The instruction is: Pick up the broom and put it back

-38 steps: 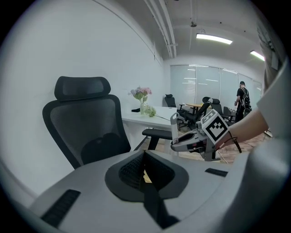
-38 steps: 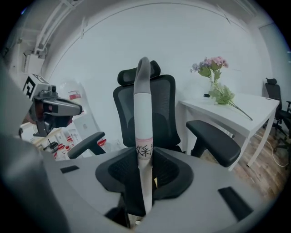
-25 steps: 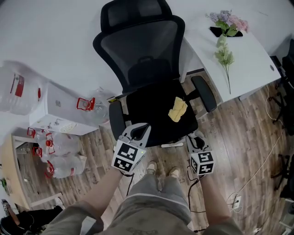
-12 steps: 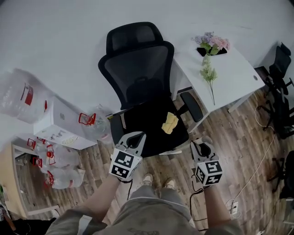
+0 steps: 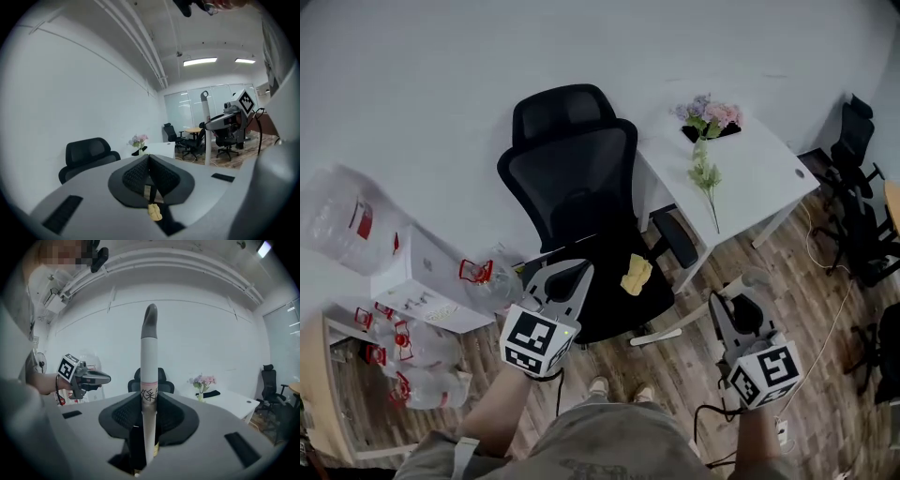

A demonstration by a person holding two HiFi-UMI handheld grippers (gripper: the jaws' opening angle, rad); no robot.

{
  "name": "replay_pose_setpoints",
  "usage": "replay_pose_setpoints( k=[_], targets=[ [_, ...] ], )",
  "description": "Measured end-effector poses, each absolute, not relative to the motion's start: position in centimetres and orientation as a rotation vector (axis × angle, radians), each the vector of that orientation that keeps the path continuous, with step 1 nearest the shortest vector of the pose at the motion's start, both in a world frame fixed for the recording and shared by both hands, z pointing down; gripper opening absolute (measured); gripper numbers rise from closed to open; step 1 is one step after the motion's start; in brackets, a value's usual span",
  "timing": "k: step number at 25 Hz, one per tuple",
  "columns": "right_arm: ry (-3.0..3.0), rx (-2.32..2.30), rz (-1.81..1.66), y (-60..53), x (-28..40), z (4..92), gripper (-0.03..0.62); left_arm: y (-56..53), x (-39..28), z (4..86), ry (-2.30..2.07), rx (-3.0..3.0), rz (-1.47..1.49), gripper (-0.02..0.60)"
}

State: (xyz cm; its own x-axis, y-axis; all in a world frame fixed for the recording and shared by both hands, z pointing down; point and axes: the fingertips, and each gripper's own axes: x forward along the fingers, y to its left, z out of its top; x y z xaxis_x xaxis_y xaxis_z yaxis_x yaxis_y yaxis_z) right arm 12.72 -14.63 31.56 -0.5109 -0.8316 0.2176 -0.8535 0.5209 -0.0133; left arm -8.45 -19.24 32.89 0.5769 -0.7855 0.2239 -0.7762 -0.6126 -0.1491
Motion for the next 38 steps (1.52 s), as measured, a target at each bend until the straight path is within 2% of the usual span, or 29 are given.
replay_pose_setpoints(
  k=[5,20,29,38],
  targets=[
    [-2.557,1.498,0.122,-12.7,13.9,29.0,0.121,-17.9,-7.7,30.4,1.333,-2.760,-0.335,0.017],
    [-2.448,1.592,0.162,-12.2,17.1,30.4,0.121,-17.5,-5.6,32.3,1.267,-2.822,-0.376,0.017],
    [-2.327,1.616,0.281,-12.7,18.7,36.2,0.120,-18.2,-3.3,35.5,1.205,-2.867,-0.458,0.017],
    [-2.228,1.497,0.409,-13.5,19.2,46.9,0.120,-18.1,-1.1,42.2,1.144,-2.915,-0.619,0.017]
  ],
)
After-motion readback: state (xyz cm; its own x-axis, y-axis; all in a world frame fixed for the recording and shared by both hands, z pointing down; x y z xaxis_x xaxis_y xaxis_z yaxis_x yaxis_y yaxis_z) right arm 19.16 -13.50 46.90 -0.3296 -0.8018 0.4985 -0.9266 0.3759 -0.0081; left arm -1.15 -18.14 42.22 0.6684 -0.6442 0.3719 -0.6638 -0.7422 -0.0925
